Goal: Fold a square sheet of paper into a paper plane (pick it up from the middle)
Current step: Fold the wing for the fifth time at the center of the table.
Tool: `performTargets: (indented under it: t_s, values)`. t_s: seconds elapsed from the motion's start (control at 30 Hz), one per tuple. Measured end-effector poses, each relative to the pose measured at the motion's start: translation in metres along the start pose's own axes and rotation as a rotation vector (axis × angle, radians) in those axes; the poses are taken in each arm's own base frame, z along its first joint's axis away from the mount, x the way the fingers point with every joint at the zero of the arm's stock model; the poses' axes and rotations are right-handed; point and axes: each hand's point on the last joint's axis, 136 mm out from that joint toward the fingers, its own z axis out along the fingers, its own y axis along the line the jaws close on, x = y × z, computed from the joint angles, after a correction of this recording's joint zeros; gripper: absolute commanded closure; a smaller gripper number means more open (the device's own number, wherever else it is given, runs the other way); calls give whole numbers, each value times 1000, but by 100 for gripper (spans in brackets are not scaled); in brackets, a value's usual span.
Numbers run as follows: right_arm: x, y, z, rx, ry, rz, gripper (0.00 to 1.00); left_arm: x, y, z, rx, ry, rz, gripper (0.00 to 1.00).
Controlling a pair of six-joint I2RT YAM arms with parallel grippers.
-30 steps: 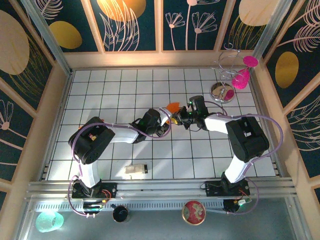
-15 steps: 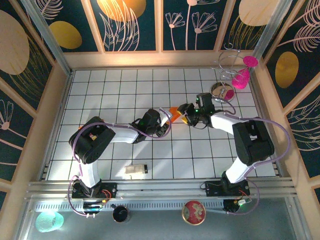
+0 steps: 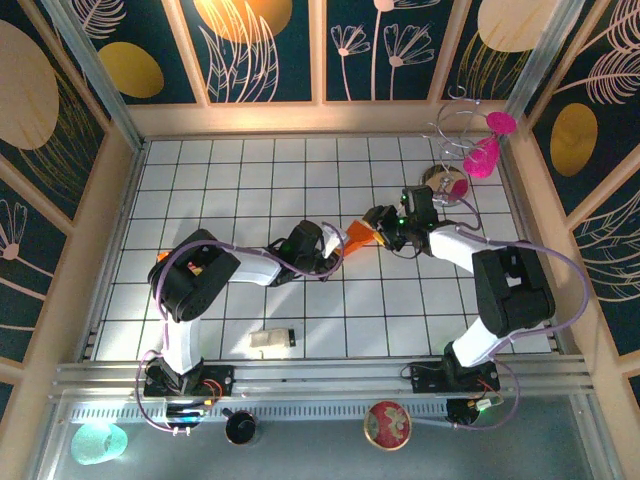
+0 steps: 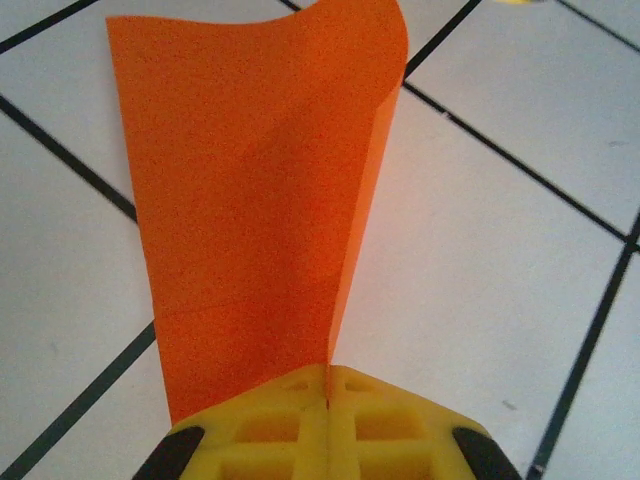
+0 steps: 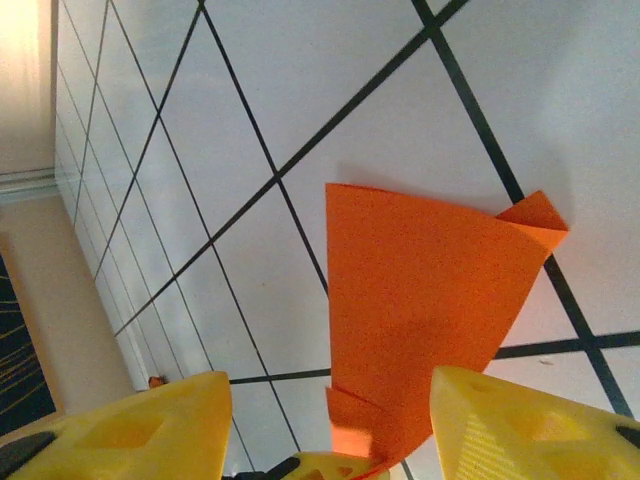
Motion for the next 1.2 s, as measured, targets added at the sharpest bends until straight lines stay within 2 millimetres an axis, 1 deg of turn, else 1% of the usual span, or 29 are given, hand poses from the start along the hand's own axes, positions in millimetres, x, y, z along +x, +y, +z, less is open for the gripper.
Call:
performTargets:
  t_s: [0.13,0.23,0.4,0.57,0.7,0.8,1.0,1.2]
  values:
    - [0,-5,-2,13,-13,-34,43,-5,-3,-2,64,-6,-84,96]
    - [-1,-7,-4,18,-24,-66,42,-8,2,-6,108,-9,-173,96]
    - [-5,-8,-9,24,-54,-135,39,-21,9,-8,175,-19,-302,97]
    - [-5,-9,-9,23,-65,-204,37,-23,4,-2,250,7,-411,97]
    - [-2,-11,-8,15,-53,-245,36,-21,0,-2,296,33,-493,97]
    - [1,-11,-3,2,-33,-265,36,-24,-1,-3,323,42,-550,97]
    - [12,-26,12,27,30,-283,36,-26,0,-1,363,64,-655,97]
    - [18,-31,18,32,62,-299,35,-30,0,4,392,81,-719,96]
